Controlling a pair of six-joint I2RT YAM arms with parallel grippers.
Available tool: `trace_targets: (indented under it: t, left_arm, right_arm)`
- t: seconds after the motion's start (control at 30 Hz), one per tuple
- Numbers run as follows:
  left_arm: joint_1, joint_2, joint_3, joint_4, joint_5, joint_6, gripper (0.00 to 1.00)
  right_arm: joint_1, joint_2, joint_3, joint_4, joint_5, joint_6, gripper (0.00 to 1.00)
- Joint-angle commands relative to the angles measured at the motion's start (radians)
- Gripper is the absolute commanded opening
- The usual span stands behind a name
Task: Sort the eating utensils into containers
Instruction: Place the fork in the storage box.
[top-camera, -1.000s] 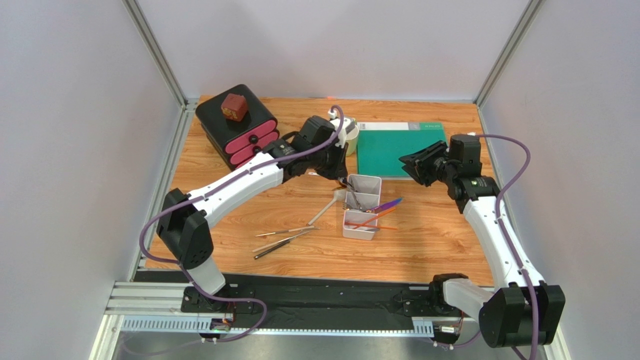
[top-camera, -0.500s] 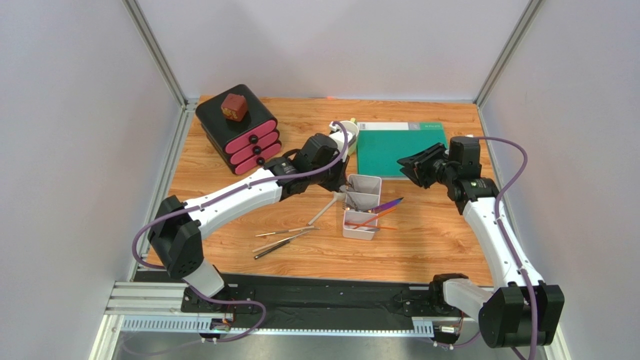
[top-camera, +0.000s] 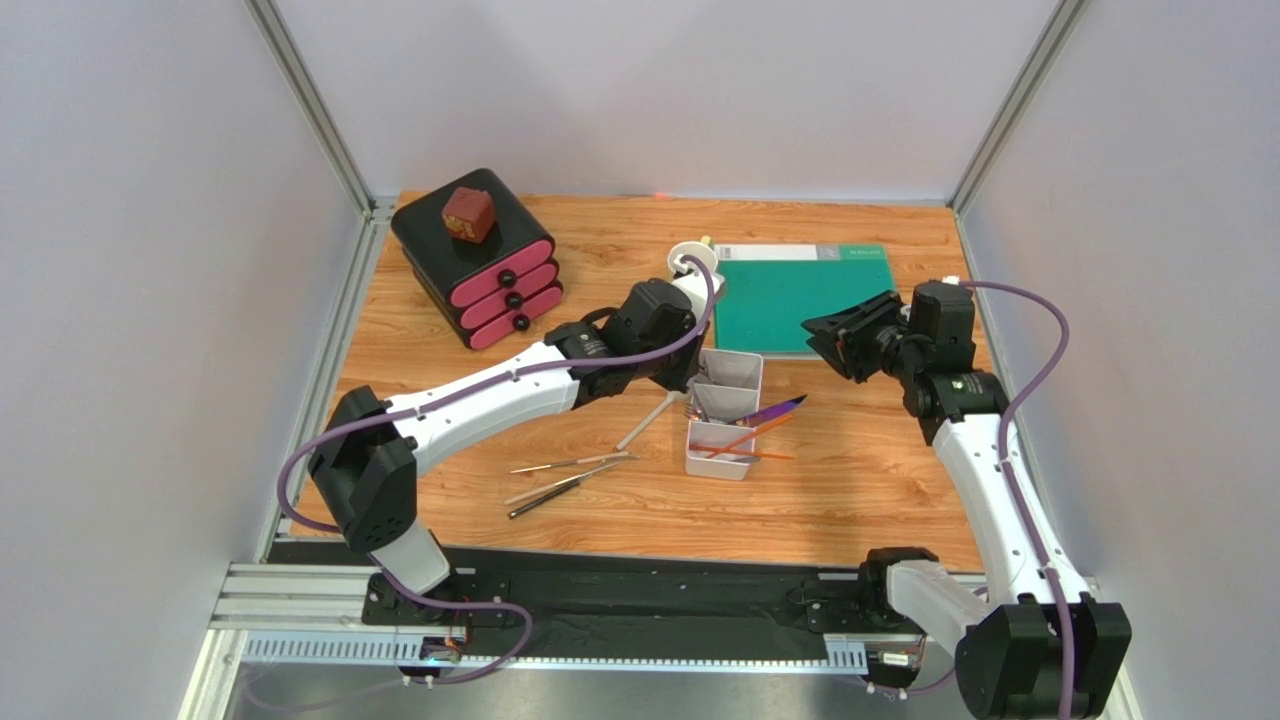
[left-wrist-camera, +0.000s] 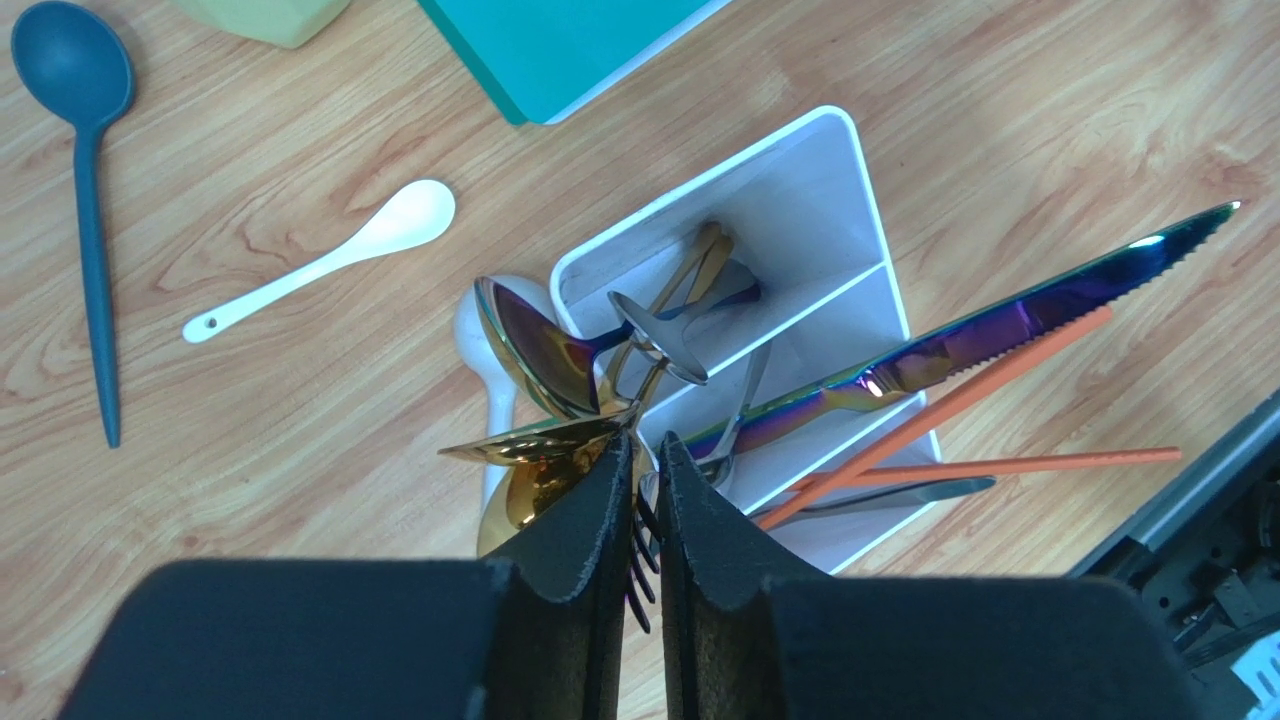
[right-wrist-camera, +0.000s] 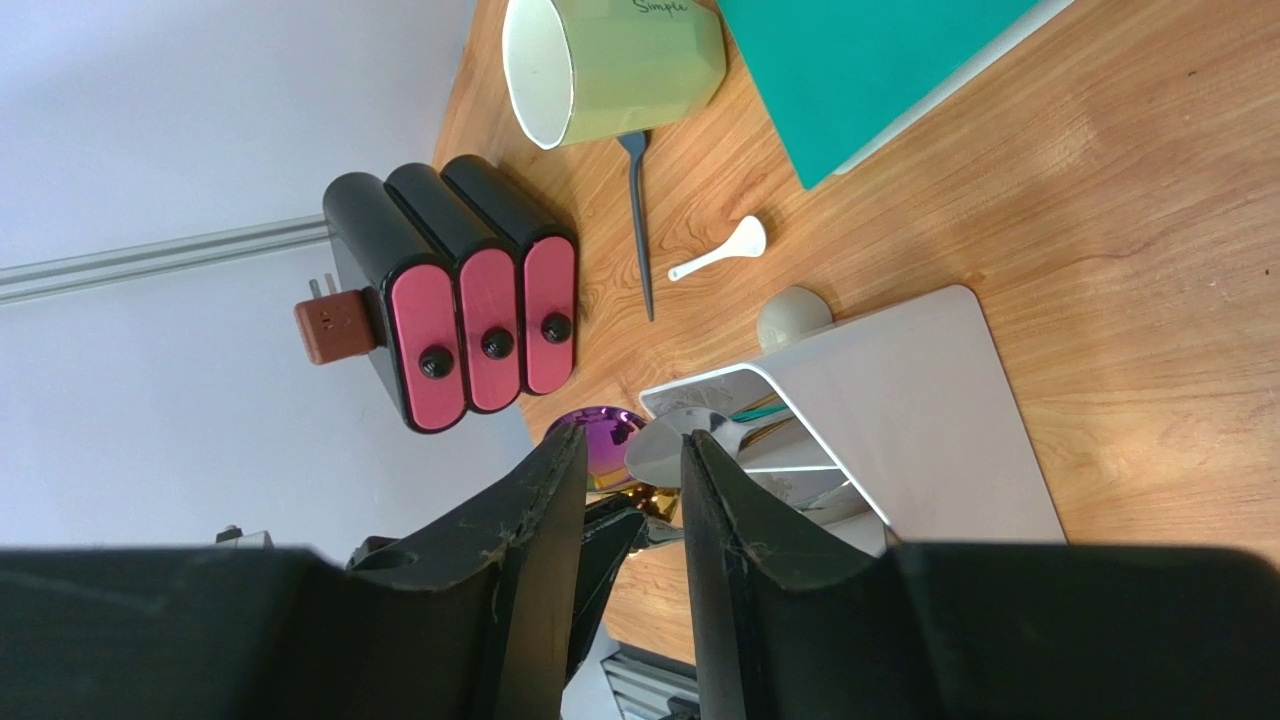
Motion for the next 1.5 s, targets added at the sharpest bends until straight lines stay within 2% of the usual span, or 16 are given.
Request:
trace_targets:
  t: [0.0,0.33,0.63,0.8,1.23,1.33,1.37,1.4,1.47]
  left_arm:
    - [-0.009,0.007,0.031,0.026,-0.033,0.022,0.17]
    - [-0.009,-0.069,0.032,0.006,-0.098,0.037,0.24]
    - [-0.009,-0.015,0.092,-0.066,-0.016,0.051,0.20]
    - [-0.009,-0.023,0.075,-0.080,-0.035,0.046,0.24]
    - [-0.009,0.017,0.074,-0.123,-0.061,0.055,0.24]
    - [-0.009,0.033,0.075,-0.134,-0.052,0.055,0.18]
    - [-0.009,0.036,0.075,-0.134,-0.052,0.055,0.04]
    - [-0.009,0.036,0.075,-0.135,-0.050,0.054,0.00]
    - [-0.009,0.027,0.072,-0.125,-0.050,0.051,0.00]
  right_arm:
    - [-0.013,-0.017,-0.004,0.013,-0.025,0.008,0.35]
    - [-0.016,-0.004,-0.016,0.022,-0.027,0.018,0.34]
    - [-0.014,0.019,-0.015,0.042,-0.036,0.032,0.34]
    - [-0.016,0.024,-0.015,0.043,-0.035,0.038,0.34]
    - [-0.014,0.022,-0.038,0.060,-0.035,0.057,0.34]
    - [-0.014,0.019,-0.044,0.062,-0.035,0.057,0.34]
    - [-0.014,0.018,-0.047,0.060,-0.035,0.058,0.34]
    - [-0.014,0.018,-0.048,0.062,-0.035,0.058,0.34]
    - [-0.014,0.018,-0.051,0.062,-0.036,0.061,0.34]
